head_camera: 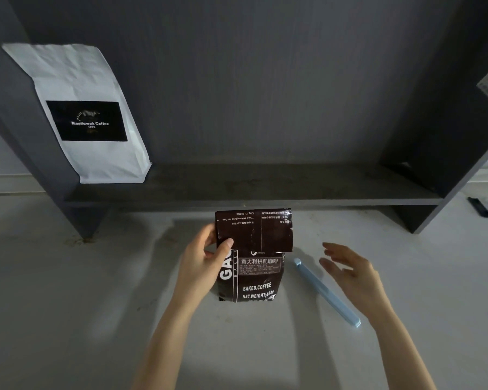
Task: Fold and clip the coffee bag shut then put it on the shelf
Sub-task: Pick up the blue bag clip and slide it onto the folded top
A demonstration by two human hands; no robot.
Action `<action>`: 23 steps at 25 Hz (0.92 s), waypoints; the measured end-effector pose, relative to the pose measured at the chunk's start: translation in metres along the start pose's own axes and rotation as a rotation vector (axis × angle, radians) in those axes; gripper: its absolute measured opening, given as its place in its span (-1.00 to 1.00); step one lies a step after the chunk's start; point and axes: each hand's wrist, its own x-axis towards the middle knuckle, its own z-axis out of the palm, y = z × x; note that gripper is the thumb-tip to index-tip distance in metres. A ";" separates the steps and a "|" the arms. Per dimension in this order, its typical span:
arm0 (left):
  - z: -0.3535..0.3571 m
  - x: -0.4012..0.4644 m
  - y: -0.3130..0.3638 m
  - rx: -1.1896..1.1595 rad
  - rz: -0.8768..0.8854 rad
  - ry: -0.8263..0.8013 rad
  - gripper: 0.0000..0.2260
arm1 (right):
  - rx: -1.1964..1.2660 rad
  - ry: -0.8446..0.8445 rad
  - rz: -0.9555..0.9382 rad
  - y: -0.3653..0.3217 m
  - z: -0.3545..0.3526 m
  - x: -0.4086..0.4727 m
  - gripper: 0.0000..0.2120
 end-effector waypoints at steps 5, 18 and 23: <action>0.002 0.001 0.000 -0.008 -0.003 0.016 -0.72 | -0.154 -0.034 0.129 0.035 0.013 -0.009 -0.70; 0.003 0.001 -0.001 0.023 0.064 0.043 -0.63 | -0.180 0.042 0.134 0.039 0.022 -0.015 -0.72; 0.003 -0.002 0.007 0.086 0.214 0.080 -0.47 | -0.112 0.154 -0.042 0.006 0.005 -0.013 -0.77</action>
